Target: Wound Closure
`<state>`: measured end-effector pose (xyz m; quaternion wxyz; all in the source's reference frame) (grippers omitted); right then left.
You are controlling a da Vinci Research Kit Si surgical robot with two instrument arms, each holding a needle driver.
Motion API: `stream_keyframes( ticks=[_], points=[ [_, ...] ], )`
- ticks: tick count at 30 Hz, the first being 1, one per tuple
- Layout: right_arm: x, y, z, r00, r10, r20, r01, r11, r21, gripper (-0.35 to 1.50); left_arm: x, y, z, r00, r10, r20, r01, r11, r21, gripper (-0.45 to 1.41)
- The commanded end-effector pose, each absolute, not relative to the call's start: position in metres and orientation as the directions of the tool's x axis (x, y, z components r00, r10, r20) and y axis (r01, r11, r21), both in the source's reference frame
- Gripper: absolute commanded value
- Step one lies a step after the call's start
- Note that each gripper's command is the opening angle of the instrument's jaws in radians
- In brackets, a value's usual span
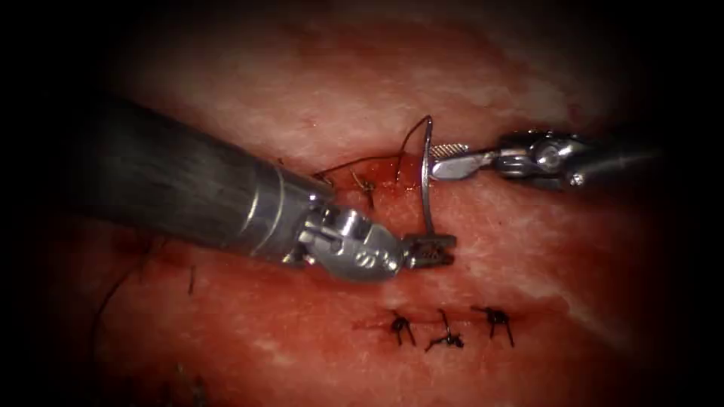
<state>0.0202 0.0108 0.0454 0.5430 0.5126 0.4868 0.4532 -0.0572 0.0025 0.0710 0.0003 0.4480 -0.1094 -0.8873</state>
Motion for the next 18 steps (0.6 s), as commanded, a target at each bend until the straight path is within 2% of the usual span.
stream_keyframes(
  ticks=[1, 6, 11, 18],
  points=[
    [0.0212, 0.01, 0.0456, 0.113, 0.992, -0.061, 0.008, 0.061, 0.998, 0.76, -0.0578, 0.0019, 0.0717, -0.597, -0.101, -0.796, -0.094, -0.976, 0.194, -0.45],
    [0.0217, 0.0098, 0.0456, 0.114, 0.992, -0.056, 0.008, 0.055, 0.998, 0.74, -0.058, 0.0017, 0.0719, -0.596, -0.103, -0.796, -0.093, -0.976, 0.196, -0.45],
    [0.0217, 0.0095, 0.0454, 0.122, 0.991, -0.051, 0.014, 0.05, 0.999, 0.61, -0.0578, 0.0018, 0.072, -0.595, -0.104, -0.797, -0.092, -0.976, 0.196, -0.45],
    [0.0223, 0.0089, 0.0452, 0.131, 0.99, -0.053, 0.021, 0.05, 0.999, 0.61, -0.0578, 0.0018, 0.0721, -0.595, -0.104, -0.797, -0.091, -0.976, 0.196, -0.45]
  ],
)
